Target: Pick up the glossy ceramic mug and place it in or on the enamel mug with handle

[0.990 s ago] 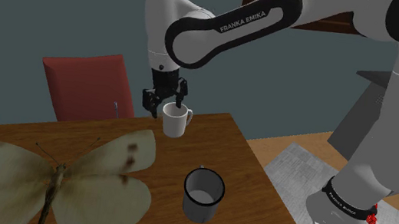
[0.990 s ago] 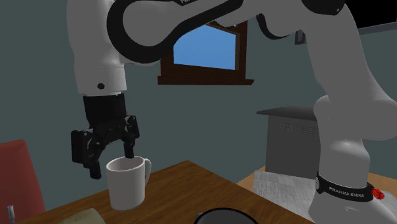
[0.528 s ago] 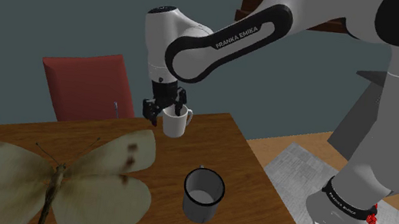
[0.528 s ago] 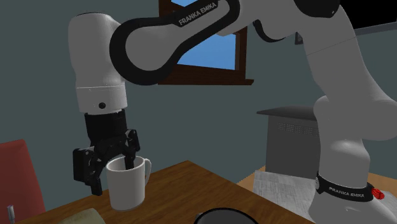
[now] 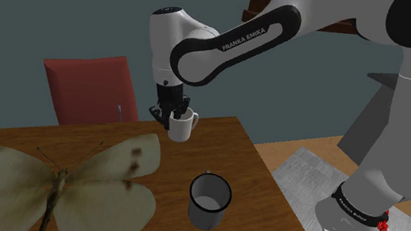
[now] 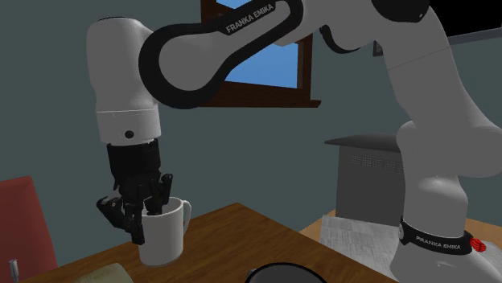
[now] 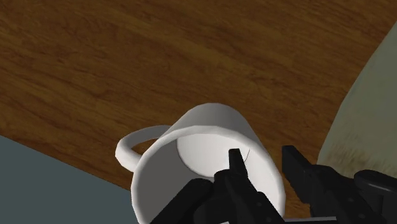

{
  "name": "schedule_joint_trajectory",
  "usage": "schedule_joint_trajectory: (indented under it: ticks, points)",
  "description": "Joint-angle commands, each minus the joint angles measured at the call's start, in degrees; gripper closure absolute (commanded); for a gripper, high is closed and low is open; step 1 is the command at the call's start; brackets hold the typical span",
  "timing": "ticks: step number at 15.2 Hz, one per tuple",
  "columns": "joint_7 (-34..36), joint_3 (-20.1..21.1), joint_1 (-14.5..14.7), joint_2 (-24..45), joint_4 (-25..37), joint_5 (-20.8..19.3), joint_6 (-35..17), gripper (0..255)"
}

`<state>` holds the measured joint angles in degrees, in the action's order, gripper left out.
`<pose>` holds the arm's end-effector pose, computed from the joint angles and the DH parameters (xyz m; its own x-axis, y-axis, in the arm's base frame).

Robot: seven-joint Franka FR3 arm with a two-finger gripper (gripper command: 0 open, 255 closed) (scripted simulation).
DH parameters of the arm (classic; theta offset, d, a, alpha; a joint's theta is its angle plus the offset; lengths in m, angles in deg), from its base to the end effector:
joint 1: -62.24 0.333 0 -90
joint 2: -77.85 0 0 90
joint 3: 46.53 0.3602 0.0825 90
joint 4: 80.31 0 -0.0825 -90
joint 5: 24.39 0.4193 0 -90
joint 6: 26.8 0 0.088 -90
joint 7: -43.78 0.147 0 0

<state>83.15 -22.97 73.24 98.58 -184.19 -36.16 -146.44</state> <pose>0.5726 0.3536 0.3341 0.9998 0.0021 -0.0211 0.0033 -0.9984 0.0572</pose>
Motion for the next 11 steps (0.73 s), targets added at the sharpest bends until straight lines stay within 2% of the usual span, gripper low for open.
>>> schedule_joint_trajectory:
  ticks: [1,8,11]
  points:
    - [0.0,0.0,0.0,0.0,0.0,0.0,0.0,255]
    - [0.0,0.0,0.0,0.0,0.0,0.0,0.0,255]
    - [-0.4,0.2,-0.1,-1.0,1.0,0.6,1.9,255]
